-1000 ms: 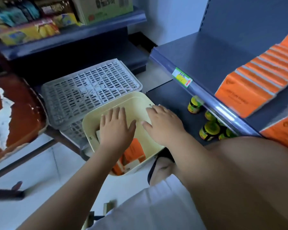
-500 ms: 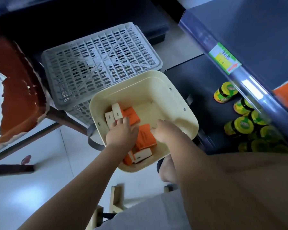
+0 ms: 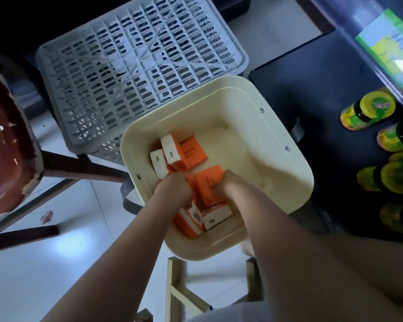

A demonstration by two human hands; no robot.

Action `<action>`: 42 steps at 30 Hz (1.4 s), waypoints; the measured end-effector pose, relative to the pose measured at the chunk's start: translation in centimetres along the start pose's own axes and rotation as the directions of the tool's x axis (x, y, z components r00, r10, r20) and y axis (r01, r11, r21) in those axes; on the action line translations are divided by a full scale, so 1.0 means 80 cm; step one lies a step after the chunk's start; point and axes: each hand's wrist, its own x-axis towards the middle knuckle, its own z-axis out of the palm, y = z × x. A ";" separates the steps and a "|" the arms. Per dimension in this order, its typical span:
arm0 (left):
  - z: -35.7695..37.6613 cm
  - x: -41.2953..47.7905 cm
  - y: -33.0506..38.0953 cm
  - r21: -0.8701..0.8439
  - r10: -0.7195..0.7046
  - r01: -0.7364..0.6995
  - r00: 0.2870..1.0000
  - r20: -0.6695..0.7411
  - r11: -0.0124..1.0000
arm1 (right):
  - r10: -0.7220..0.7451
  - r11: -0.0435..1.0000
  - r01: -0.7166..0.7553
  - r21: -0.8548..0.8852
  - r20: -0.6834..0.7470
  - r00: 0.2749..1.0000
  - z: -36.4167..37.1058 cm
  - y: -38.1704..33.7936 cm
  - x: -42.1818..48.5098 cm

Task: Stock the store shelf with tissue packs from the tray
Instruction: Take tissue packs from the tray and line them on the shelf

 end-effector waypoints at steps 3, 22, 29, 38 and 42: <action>-0.012 0.016 -0.015 -0.117 -0.044 0.045 0.999 0.011 0.992 | 0.052 0.988 -0.039 0.147 -0.084 0.995 0.010 0.007 0.035; -0.057 0.004 -0.009 -0.130 0.070 -0.076 0.996 -0.049 0.989 | 0.082 0.614 0.070 0.786 -0.152 0.985 -0.013 0.049 0.026; -0.115 -0.066 0.033 -0.564 0.174 -0.291 0.952 -0.252 0.773 | 0.041 0.362 0.218 0.906 -0.249 0.968 -0.070 0.070 -0.035; -0.131 -0.159 0.093 -0.762 0.265 -0.580 0.813 -0.518 0.290 | -0.034 0.108 0.476 0.873 -0.476 0.879 -0.123 0.067 -0.143; -0.127 -0.188 0.118 -0.828 0.203 -0.557 0.820 -0.535 0.070 | -0.008 -0.016 0.624 0.781 -0.624 0.781 -0.140 0.081 -0.199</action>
